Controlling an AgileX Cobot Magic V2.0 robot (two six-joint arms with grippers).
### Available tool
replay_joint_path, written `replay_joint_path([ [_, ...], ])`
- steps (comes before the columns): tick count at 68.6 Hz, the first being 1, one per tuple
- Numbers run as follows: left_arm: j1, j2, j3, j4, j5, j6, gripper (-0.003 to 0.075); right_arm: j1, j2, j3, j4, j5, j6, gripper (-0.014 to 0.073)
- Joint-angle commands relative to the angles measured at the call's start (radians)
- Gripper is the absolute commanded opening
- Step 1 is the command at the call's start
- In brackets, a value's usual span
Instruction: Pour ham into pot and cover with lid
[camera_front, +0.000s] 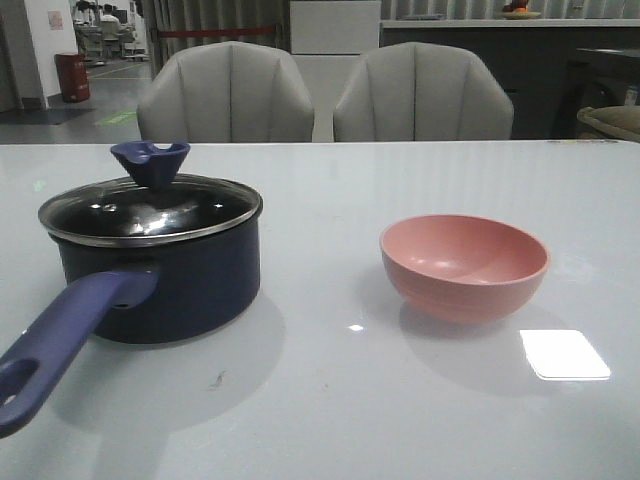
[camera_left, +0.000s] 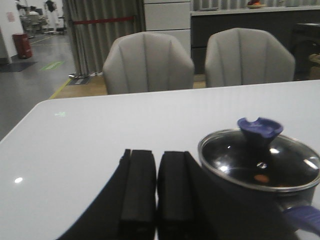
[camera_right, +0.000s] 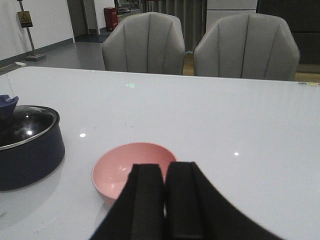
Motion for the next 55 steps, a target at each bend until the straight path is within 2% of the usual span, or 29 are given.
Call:
replay_joint_path([
  [1,0.046,-0.033,0.042,-0.006,-0.122,0.004,0.0120,0.002,0.010,-0.029,-0.010,-0.090,-0.006,0.0162],
  [16,0.075,-0.108,0.162,-0.007,-0.252,-0.003,0.0120,0.002,0.010,-0.029,-0.010,-0.088,-0.006,0.0162],
  [36,0.075,-0.108,0.162,0.048,-0.253,-0.136,0.0120,0.002,0.010,-0.029,-0.010,-0.085,-0.006,0.0162],
  [55,0.076,-0.108,0.162,0.048,-0.253,-0.136,0.0121,0.002,0.010,-0.029,-0.010,-0.085,-0.006,0.0162],
])
